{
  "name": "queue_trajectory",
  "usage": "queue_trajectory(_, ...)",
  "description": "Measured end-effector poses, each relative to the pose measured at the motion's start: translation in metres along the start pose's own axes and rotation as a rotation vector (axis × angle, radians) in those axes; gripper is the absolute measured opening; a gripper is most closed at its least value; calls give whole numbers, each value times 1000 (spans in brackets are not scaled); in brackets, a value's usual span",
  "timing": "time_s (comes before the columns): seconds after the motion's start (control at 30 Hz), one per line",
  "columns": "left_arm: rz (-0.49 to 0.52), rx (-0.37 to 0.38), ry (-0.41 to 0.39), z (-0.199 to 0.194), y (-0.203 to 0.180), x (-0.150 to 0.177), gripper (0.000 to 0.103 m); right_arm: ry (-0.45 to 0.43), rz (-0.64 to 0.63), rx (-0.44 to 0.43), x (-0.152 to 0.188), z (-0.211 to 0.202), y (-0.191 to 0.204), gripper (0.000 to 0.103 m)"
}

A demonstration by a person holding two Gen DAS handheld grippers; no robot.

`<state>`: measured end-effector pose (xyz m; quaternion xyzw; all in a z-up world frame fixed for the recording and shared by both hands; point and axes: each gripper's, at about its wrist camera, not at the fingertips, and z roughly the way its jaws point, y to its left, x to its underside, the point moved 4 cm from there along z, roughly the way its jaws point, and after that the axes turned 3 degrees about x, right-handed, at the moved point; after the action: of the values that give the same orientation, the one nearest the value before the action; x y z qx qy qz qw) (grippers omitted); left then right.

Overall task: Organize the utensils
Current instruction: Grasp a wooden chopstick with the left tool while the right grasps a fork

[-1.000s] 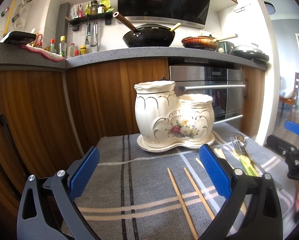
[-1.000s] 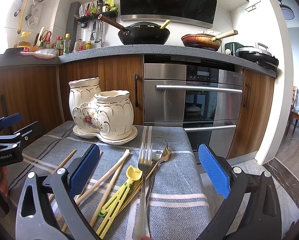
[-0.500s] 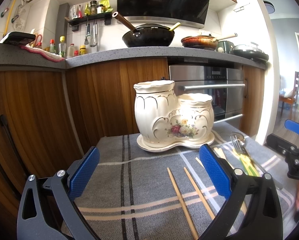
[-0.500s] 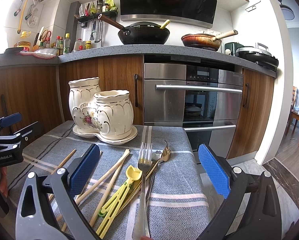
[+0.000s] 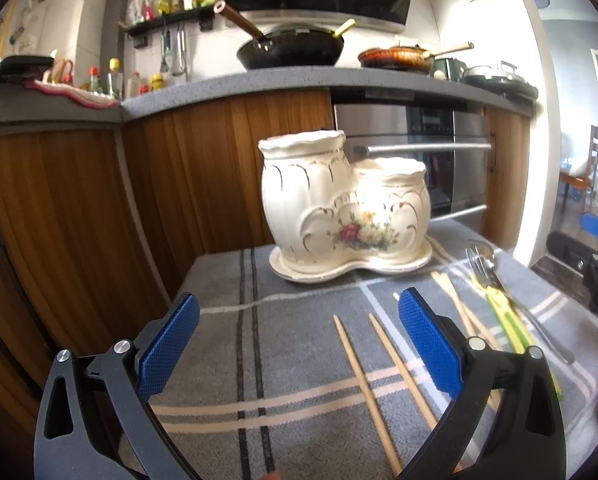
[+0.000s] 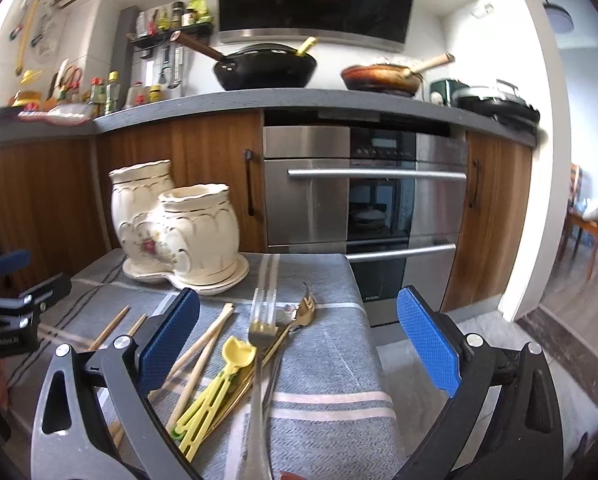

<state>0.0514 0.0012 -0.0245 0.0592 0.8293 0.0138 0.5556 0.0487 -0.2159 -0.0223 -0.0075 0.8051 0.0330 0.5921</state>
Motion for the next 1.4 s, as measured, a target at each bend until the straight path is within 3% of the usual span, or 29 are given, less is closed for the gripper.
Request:
queue_trajectory(0.17, 96, -50, 30, 2, -11, -4, 99, 19, 39, 31, -10, 7, -15, 98)
queue_trajectory(0.37, 161, -4, 152, 13, -19, -6, 99, 132, 96, 95, -28, 31, -46, 98)
queue_trajectory(0.57, 136, 8, 271, 24, -13, -8, 99, 256, 78, 67, -30, 52, -51, 98)
queue_trajectory(0.73, 112, 62, 378, 35, -12, 2, 96, 345, 69, 24, -27, 76, -40, 97)
queue_trajectory(0.8, 116, 82, 405, 38, -16, 8, 95, 382, 57, 14, -26, 89, -35, 91)
queue_trajectory(0.9, 113, 101, 439, 43, -18, 17, 84, 440, 43, -2, -23, 108, -26, 77)
queue_trajectory(0.97, 97, 140, 478, 47, -21, 23, 67, 476, 51, -20, -21, 117, -22, 65)
queue_trajectory(1.17, 77, 207, 533, 54, -25, 29, 44, 589, 112, -72, -8, 135, -15, 38)
queue_trajectory(1.4, 73, 218, 528, 64, -25, 23, 27, 635, 149, -59, -4, 151, -16, 27)
